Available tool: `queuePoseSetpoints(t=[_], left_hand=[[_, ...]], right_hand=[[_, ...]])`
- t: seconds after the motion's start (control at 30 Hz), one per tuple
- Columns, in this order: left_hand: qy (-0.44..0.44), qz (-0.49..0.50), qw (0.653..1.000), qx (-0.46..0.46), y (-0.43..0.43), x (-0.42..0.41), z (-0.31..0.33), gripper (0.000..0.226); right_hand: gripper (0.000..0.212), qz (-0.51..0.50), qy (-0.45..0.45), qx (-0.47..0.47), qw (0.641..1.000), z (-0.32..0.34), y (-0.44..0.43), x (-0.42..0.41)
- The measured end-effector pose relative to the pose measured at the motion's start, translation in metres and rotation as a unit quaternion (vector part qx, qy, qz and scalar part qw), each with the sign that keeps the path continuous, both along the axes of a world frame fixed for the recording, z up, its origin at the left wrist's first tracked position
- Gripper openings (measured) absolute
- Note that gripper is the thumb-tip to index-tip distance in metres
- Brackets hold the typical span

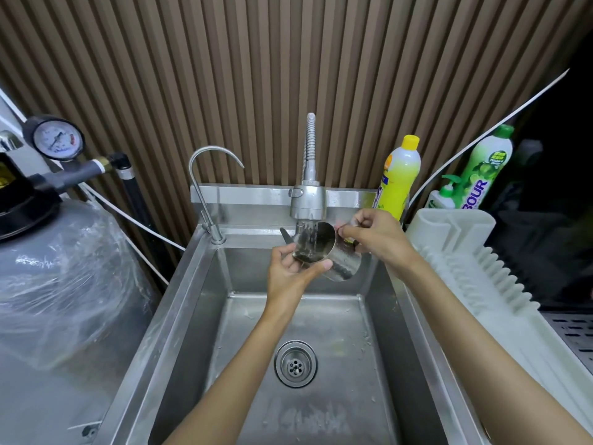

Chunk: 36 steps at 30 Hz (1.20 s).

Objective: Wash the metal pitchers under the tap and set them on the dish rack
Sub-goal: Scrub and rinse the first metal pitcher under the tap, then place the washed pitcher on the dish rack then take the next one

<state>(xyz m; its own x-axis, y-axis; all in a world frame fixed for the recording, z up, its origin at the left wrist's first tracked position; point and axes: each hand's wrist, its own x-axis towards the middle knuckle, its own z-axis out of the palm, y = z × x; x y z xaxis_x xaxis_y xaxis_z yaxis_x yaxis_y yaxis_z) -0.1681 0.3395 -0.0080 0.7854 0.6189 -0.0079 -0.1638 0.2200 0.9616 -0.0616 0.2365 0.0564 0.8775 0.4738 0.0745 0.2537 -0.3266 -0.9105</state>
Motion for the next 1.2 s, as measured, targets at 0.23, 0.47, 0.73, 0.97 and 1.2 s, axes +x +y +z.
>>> queuePoseSetpoints(t=[0.23,0.47,0.73,0.97,1.2], left_hand=[[-0.056,0.147,0.981,0.110,-0.006,0.001,0.019,0.060],[-0.016,0.113,0.929,0.353,0.012,-0.012,0.023,0.038],[0.163,-0.007,0.916,0.367,0.017,-0.017,-0.047,0.049],[0.333,-0.125,0.849,0.392,0.049,-0.061,-0.129,0.036],[0.399,-0.194,0.813,0.378,0.049,-0.070,-0.144,0.043]], right_hand=[[0.027,0.081,0.170,0.189,0.964,0.002,0.020,0.006],[0.029,0.098,0.337,0.320,0.880,-0.039,0.046,-0.006],[0.030,0.043,0.278,0.157,0.947,-0.080,0.066,-0.024],[0.026,0.017,0.355,0.041,0.934,-0.167,0.032,-0.037],[0.015,0.056,0.387,-0.062,0.918,-0.193,0.025,-0.056]])
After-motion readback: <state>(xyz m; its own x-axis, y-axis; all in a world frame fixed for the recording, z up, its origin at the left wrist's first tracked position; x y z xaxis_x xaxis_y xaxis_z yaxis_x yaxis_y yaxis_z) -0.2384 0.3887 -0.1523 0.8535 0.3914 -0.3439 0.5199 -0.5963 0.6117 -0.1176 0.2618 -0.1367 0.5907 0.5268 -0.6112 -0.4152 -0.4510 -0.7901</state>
